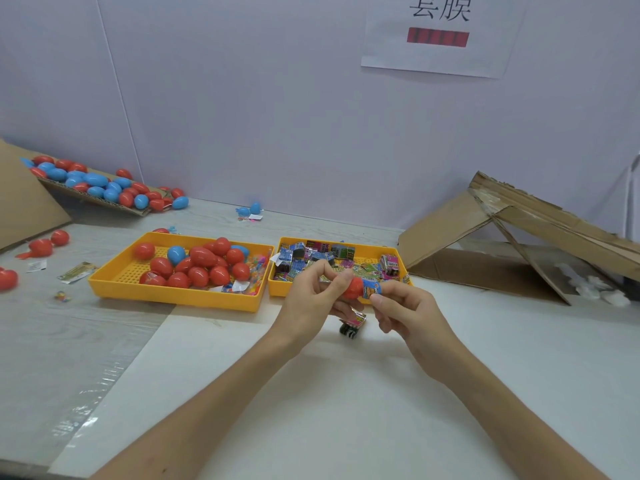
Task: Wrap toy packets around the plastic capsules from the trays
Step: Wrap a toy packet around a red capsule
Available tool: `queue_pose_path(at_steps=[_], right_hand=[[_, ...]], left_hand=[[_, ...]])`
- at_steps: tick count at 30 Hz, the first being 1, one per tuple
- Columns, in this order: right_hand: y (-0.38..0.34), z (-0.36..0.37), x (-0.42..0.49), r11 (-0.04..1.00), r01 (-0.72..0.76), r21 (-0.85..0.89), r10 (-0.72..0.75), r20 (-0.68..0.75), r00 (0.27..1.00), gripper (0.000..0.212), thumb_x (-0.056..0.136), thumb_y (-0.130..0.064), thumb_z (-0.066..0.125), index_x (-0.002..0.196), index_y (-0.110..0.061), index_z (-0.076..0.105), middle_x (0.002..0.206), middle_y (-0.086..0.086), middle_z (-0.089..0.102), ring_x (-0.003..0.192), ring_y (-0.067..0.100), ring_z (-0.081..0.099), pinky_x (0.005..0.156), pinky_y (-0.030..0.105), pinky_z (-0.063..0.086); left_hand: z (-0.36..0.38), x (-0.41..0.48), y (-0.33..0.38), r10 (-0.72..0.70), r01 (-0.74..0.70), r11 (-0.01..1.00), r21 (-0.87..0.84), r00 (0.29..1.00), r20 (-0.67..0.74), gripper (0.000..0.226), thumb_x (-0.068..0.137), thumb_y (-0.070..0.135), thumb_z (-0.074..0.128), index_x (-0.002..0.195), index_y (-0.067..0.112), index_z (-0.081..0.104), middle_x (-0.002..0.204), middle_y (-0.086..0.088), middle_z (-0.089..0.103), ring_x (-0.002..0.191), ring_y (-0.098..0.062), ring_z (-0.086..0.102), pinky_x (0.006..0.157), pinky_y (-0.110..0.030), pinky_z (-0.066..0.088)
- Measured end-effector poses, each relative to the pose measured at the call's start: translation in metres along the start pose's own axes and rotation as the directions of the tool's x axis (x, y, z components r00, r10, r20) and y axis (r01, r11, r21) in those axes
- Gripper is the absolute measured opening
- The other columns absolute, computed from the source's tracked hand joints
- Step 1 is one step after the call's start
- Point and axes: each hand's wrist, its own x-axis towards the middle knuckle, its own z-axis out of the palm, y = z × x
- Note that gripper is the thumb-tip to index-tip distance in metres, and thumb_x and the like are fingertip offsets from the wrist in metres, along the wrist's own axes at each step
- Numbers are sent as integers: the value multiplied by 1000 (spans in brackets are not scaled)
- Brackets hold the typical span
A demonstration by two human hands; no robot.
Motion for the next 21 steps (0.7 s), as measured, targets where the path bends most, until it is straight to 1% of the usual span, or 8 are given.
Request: queue_pose_path(at_steps=[3, 8, 10, 12, 15, 17, 19, 21], right_hand=[[2, 1, 1, 1000, -14, 7, 14, 10, 1000, 33, 76, -31, 75, 86, 0, 68, 64, 7, 52, 60, 17, 44, 59, 22, 43], [5, 2, 1, 1000, -23, -8, 23, 12, 1000, 27, 75, -30, 76, 83, -4, 71, 63, 4, 57, 58, 15, 47, 57, 22, 44], [5, 2, 0, 999, -18, -31, 18, 9, 1000, 21, 76, -29, 76, 80, -9, 73, 63, 3, 59, 58, 15, 48, 56, 23, 44], [5, 4, 0, 999, -10, -51, 10, 7, 1000, 14, 76, -29, 75, 79, -15, 76, 62, 3, 60, 57, 15, 49, 56, 23, 44], [6, 5, 0, 998, 2, -59, -2, 6, 1000, 13, 78, -28, 73, 81, -16, 77, 61, 1, 59, 57, 15, 48, 56, 23, 44], [6, 5, 0, 997, 9, -76, -9, -4, 1000, 9, 83, -23, 72, 80, -17, 77, 61, 1, 59, 57, 15, 48, 56, 23, 44], [7, 4, 1, 994, 24, -111, -26, -15, 1000, 14, 90, -14, 70, 78, -17, 76, 62, 0, 59, 58, 16, 47, 56, 23, 43], [8, 3, 1, 991, 28, -129, -31, -26, 999, 17, 92, -10, 68, 78, -16, 75, 62, 1, 59, 59, 18, 47, 56, 23, 43]], left_hand=[[-2, 1, -2, 8, -8, 1000, 5, 1000, 2, 40, 88, 43, 63, 87, 7, 47, 74, -15, 75, 61, -27, 73, 56, -28, 58], [-3, 1, -5, 10, -10, 1000, 18, 1000, -10, 37, 89, 42, 63, 86, 9, 47, 75, -14, 74, 62, -28, 73, 58, -31, 60], [-3, 2, -6, 8, -7, 1000, 27, 1000, -20, 36, 90, 41, 63, 86, 10, 47, 76, -15, 75, 63, -30, 73, 59, -33, 61], [-4, 2, -6, 5, -4, 999, 33, 999, -35, 33, 93, 38, 63, 86, 10, 48, 75, -15, 75, 63, -29, 73, 58, -31, 60], [-4, 2, -7, -4, 6, 999, 37, 998, -64, 29, 98, 32, 62, 86, 8, 48, 73, -14, 74, 61, -27, 73, 57, -30, 59], [-5, 3, -7, -18, 20, 999, 34, 998, -63, 30, 98, 31, 62, 87, 7, 48, 73, -15, 74, 61, -28, 73, 58, -32, 60], [-5, 3, -6, -41, 42, 999, 26, 998, -46, 31, 98, 32, 61, 89, 6, 47, 76, -18, 74, 63, -31, 73, 59, -35, 61], [-4, 2, -5, -53, 53, 998, 20, 998, -36, 31, 99, 32, 61, 90, 6, 48, 77, -18, 75, 63, -30, 73, 59, -34, 61]])
